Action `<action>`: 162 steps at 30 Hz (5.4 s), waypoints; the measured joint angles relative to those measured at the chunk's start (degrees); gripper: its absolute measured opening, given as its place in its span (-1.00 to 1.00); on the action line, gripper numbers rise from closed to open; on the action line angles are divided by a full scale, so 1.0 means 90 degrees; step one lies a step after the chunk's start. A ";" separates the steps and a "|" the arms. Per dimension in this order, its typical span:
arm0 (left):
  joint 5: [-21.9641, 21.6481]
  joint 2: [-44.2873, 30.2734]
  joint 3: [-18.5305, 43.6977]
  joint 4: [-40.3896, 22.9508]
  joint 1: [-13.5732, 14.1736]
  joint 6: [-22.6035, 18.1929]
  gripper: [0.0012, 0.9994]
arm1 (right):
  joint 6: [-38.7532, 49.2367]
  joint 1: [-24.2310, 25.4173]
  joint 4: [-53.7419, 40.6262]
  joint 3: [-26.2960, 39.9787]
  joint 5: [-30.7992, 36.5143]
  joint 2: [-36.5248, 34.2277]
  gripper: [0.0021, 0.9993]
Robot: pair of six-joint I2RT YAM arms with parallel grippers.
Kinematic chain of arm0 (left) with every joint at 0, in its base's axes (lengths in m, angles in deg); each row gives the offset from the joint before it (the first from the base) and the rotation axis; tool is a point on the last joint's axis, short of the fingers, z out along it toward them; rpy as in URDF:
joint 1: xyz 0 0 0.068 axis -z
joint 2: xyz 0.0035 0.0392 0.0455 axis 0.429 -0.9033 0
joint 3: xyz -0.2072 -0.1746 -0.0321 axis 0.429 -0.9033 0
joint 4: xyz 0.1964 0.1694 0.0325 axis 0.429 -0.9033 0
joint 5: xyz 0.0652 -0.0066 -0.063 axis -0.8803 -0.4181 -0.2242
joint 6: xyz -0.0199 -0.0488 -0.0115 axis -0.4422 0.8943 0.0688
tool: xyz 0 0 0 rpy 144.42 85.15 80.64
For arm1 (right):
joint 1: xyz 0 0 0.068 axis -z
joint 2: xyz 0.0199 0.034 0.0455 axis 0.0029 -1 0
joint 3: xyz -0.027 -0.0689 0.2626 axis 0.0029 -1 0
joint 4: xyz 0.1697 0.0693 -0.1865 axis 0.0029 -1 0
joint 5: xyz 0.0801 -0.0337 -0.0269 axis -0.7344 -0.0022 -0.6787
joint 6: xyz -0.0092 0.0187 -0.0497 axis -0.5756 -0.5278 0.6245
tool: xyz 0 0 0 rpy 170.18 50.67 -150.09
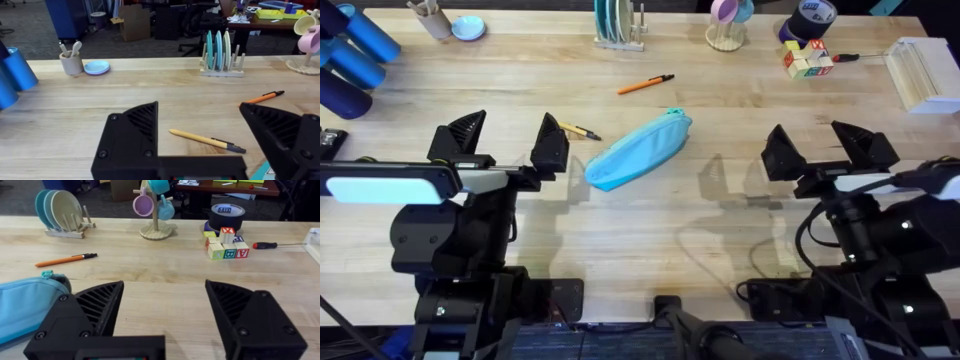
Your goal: Unzip the bag, pick up the pens from the table one at a time and place them inside, then zip the bag closed.
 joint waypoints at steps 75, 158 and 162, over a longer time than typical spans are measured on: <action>0.4171 -0.5251 0.6096 -0.7436 -0.0005 -0.4273 0.99 | -0.0695 0.0002 -0.2531 0.5428 -0.0605 -0.6003 0.99; 0.3470 -0.8823 0.5782 -0.5682 0.0661 -0.4969 -0.91 | -0.0081 -0.0072 -0.2380 0.5438 -0.1973 -0.6041 0.99; 0.3453 -0.8823 0.5782 -0.5659 0.0661 -0.4969 -0.91 | 0.0337 -0.0264 -0.2387 0.5442 -0.2656 -0.6287 0.99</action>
